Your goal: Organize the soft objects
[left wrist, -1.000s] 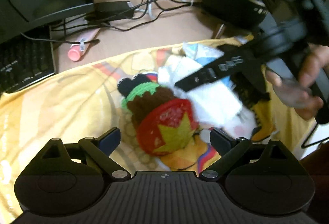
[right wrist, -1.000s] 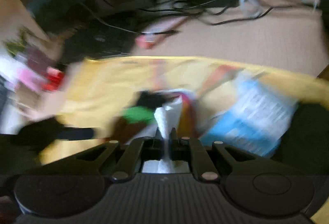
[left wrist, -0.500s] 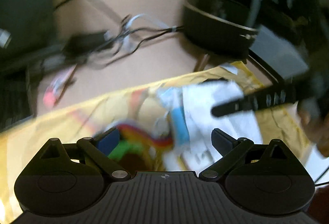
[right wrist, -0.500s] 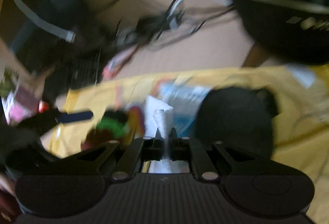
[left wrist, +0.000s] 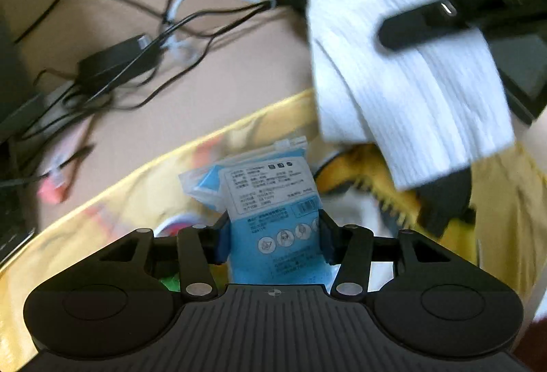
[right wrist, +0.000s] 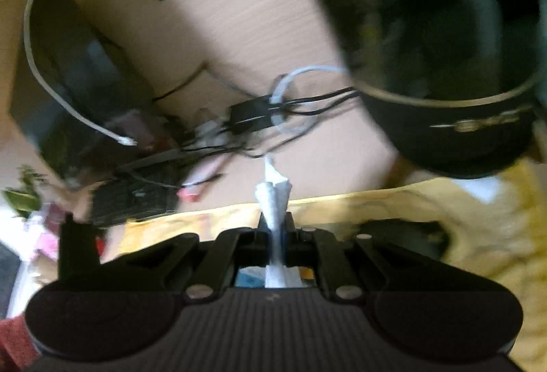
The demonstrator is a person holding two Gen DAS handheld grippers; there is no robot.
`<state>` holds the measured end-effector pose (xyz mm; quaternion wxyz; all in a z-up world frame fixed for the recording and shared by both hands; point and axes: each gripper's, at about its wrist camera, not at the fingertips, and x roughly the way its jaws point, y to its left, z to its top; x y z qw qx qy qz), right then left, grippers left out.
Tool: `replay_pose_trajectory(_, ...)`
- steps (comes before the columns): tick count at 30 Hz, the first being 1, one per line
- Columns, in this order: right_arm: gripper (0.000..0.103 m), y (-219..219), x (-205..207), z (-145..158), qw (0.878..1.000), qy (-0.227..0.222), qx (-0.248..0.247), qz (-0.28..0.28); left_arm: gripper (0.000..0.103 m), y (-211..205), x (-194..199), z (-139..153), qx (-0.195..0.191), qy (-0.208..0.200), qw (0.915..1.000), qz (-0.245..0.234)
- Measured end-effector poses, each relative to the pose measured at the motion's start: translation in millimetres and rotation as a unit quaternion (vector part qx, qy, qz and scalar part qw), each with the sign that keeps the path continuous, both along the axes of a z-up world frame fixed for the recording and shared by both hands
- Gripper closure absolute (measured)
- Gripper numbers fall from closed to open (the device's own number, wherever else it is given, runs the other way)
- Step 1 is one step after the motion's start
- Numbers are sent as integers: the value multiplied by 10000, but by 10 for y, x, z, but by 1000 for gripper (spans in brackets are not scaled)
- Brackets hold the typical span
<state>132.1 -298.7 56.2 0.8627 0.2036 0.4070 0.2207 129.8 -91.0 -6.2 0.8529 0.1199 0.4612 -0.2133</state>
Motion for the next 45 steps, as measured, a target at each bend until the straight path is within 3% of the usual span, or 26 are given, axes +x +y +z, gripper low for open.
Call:
replay_pose_trajectory(3, 96, 269, 170, -118, 9961, 231, 705, 482, 48, 126, -62, 9, 59, 186, 9996, 190)
replay_pose_trajectory(5, 97, 463, 236, -251, 9937, 432, 772, 689, 47, 135, -87, -1, 64, 191, 9994, 295)
replay_pose_trajectory(8, 96, 726, 285, -513, 9929, 775, 188, 883, 46, 142, -130, 12, 14, 204, 9992, 354)
replay_pose_trajectory(11, 96, 804, 209, -634, 9909, 738, -570, 967, 43, 159, -160, 9, -24, 218, 9992, 331)
replay_pose_trajectory(13, 96, 765, 174, -700, 9894, 839, -746, 919, 39, 164, -163, -1, -101, 274, 9991, 311)
replay_pose_trajectory(17, 96, 677, 109, -776, 9863, 927, -1131, 769, 8, 185, -148, -7, -494, 438, 9973, 323)
replay_pose_trajectory(21, 96, 522, 73, -677, 9905, 826, -967, 532, 9, 255, -47, -76, -1107, 717, 9887, 719)
replay_pose_trajectory(22, 96, 446, 54, -624, 9918, 787, -909, 445, 15, 291, -20, -107, -1277, 766, 9848, 898)
replay_pose_trajectory(23, 95, 385, 53, -580, 9928, 743, -864, 360, 45, 310, -13, -109, -1294, 724, 9834, 1043)
replay_pose_trajectory(24, 95, 328, 40, -534, 9939, 696, -817, 270, 47, 325, -4, -104, -1291, 680, 9827, 1141)
replay_pose_trajectory(26, 95, 243, 46, -462, 9955, 634, -691, 138, 49, 315, 27, -44, -1104, 547, 9874, 997)
replay_pose_trajectory(27, 95, 205, 48, -421, 9963, 594, -620, 82, 49, 260, 13, 11, -779, 307, 9932, 806)
replay_pose_trajectory(28, 96, 167, 49, -380, 9970, 553, -548, 25, 49, 148, -35, 67, -217, -121, 9984, 504)
replay_pose_trajectory(29, 96, 144, 60, -346, 9974, 504, -523, -8, 49, -19, -136, 88, 575, -742, 9956, 79)
replay_pose_trajectory(30, 96, 144, 66, -298, 9978, 414, -516, -38, 48, -206, -281, 39, 1470, -1438, 9778, -412)
replay_pose_trajectory(31, 96, 160, 84, -251, 9981, 324, -514, -58, 48, -380, -424, -25, 2269, -2046, 9481, -885)
replay_pose_trajectory(33, 96, 201, 106, -171, 9988, 165, -449, -60, 48, -619, -681, -242, 3215, -2691, 8920, -1691)
replay_pose_trajectory(34, 96, 220, 116, -127, 9993, 96, -349, -35, 47, -688, -763, -309, 3264, -2665, 8861, -1931)
replay_pose_trajectory(36, 96, 254, 134, -46, 10000, -30, -59, 47, 45, -768, -840, -381, 3148, -2452, 8930, -2081)
replay_pose_trajectory(39, 96, 297, 180, 3, 9960, 7, 803, 397, 34, -837, -917, -425, 3028, -2380, 8986, -2101)
replay_pose_trajectory(41, 96, 397, 242, -74, 9919, 206, 1081, 628, 23, -831, -935, -353, 2722, -2263, 9115, -2093)
replay_pose_trajectory(43, 96, 550, 287, -216, 9938, 469, 731, 687, 14, -793, -960, -245, 2314, -2052, 9261, -2163)
replay_pose_trajectory(45, 96, 588, 250, -300, 9953, 586, 370, 678, 14, -737, -999, -156, 2034, -1878, 9361, -2171)
